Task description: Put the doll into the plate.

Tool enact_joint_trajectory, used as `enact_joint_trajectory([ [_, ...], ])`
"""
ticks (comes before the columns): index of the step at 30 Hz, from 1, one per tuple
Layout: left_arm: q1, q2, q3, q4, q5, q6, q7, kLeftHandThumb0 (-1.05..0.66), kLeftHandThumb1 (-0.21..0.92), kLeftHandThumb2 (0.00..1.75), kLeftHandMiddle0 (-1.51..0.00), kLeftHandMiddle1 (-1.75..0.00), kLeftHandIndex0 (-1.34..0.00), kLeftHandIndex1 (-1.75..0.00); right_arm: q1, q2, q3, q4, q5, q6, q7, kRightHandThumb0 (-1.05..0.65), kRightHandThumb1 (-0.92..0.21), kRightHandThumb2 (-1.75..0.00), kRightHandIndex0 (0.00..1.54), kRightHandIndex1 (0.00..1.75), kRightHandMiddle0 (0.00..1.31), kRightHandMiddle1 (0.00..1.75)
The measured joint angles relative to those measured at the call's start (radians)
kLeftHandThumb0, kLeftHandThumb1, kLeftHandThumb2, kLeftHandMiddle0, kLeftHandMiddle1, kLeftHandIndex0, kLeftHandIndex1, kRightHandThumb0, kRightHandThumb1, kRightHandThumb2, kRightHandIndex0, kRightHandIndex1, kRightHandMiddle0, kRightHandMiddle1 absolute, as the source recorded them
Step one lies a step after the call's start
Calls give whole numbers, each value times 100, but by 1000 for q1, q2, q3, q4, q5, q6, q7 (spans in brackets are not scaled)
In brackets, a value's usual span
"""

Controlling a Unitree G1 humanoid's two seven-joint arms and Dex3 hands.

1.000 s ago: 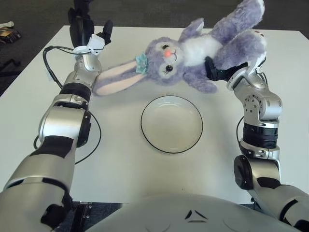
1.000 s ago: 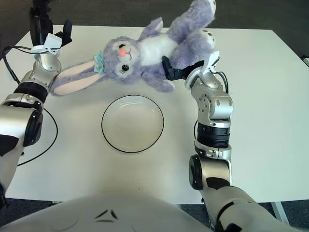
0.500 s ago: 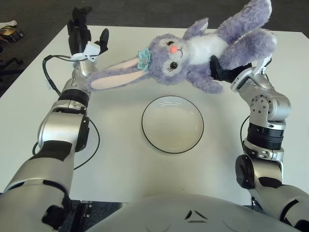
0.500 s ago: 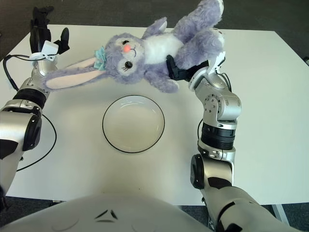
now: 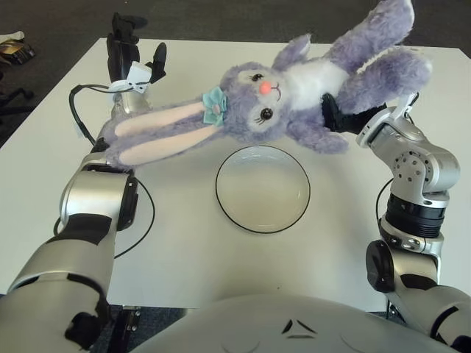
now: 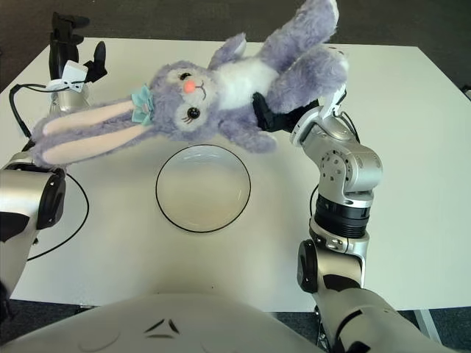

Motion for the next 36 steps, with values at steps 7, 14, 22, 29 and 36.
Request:
enact_joint_trajectory([
  [7, 0, -2, 16, 5, -26, -25, -30, -63, 92, 89, 0, -118, 0, -154, 17, -20, -6, -24, 34, 38, 10, 0, -6, -144, 94, 122, 70, 175],
  [14, 8, -21, 84, 30, -133, -93, -185, -66, 92, 90, -3, -103, 0, -119, 35, -29, -15, -58, 84, 81, 24, 0, -8, -141, 94, 121, 68, 175],
  [22, 32, -53, 201, 43, -294, -120, -410, -74, 92, 83, -13, -91, 0, -94, 60, -61, -10, -78, 95, 116, 38, 0, -11, -139, 92, 122, 66, 175],
  [29, 66, -84, 235, 35, -335, -174, -476, -76, 92, 81, -19, -91, 0, -97, 101, -66, -1, -108, 95, 131, 38, 0, -12, -138, 91, 123, 65, 175],
  [36, 72, -100, 248, 22, -343, -218, -496, -77, 92, 80, -20, -91, 0, -97, 132, -67, 18, -126, 95, 144, 38, 0, -11, -140, 92, 127, 62, 175],
])
